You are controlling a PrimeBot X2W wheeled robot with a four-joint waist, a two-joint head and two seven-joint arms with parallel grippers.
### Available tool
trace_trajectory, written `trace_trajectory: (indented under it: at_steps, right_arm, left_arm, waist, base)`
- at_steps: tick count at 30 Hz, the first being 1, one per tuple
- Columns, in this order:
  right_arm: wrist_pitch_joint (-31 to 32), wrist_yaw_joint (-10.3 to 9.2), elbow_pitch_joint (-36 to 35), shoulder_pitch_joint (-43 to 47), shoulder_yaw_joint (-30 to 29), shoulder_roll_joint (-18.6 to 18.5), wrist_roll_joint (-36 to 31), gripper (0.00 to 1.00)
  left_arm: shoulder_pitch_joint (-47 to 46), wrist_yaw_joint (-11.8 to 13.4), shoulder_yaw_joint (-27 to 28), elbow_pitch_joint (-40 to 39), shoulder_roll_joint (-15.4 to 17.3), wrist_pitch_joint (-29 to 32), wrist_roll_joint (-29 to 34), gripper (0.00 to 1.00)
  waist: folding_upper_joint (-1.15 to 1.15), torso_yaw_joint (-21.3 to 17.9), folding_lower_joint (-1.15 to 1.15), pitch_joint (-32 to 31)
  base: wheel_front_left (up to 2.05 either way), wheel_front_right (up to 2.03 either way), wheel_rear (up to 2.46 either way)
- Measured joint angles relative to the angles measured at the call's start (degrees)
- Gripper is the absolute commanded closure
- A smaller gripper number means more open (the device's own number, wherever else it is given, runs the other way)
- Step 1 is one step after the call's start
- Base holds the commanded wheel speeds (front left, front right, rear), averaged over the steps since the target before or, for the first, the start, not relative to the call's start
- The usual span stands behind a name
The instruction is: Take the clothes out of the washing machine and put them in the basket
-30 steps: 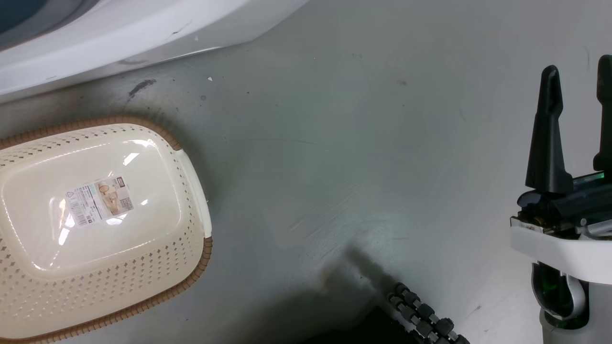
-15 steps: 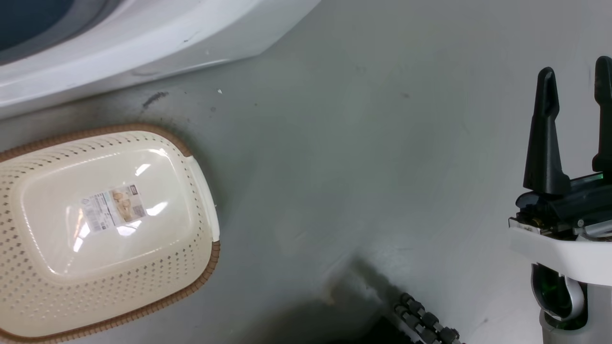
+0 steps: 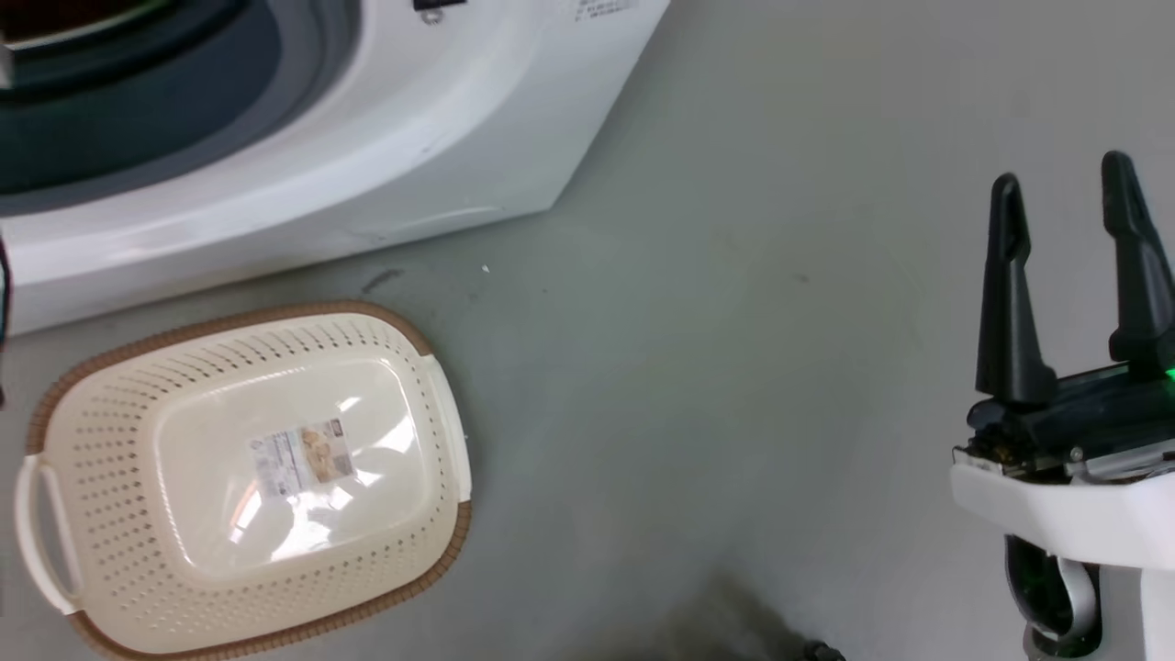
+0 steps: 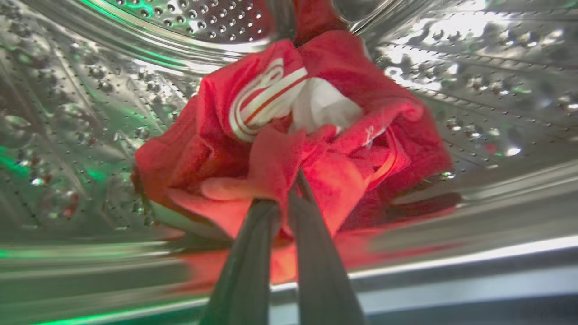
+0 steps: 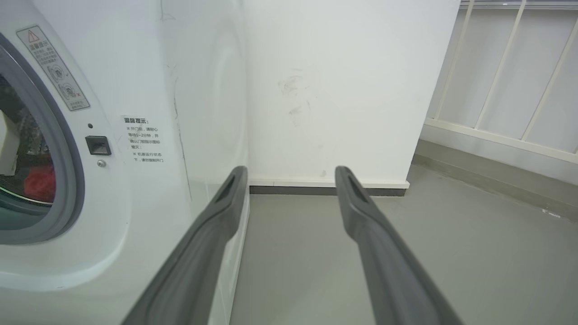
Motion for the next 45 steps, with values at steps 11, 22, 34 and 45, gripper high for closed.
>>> trace_trajectory:
  at_steps: [11,22,34,45]
  right_arm:
    - [0.00,0.00,1.51,4.08,1.15,0.00,-2.75,0.00]
    - [0.00,0.00,3.45,9.35,1.52,0.00,-4.78,0.00]
    - [0.00,0.00,4.85,13.77,1.64,-0.01,-6.44,0.00]
    - [0.00,0.00,5.25,16.83,1.53,0.00,-7.10,0.00]
  left_arm:
    - [12.05,-0.05,-0.41,2.25,-5.44,-15.27,-3.47,1.00]
    - [23.74,0.97,-0.59,-2.86,-9.27,-22.19,-4.74,1.00]
    - [45.41,4.28,1.83,-27.98,-12.26,-22.31,-5.69,1.00]
    - [64.68,7.89,0.30,-45.74,-15.90,-21.80,-5.14,1.00]
  waist:
    - [0.00,2.72,0.00,-9.50]
    - [0.00,5.73,-0.01,-19.01]
    - [0.00,8.89,-0.01,-27.26]
    - [0.00,10.27,-0.01,-31.83]
  base:
    - [0.00,0.00,0.00]
    - [0.00,0.00,0.00]
    - [0.00,0.00,0.00]
    - [0.00,0.00,0.00]
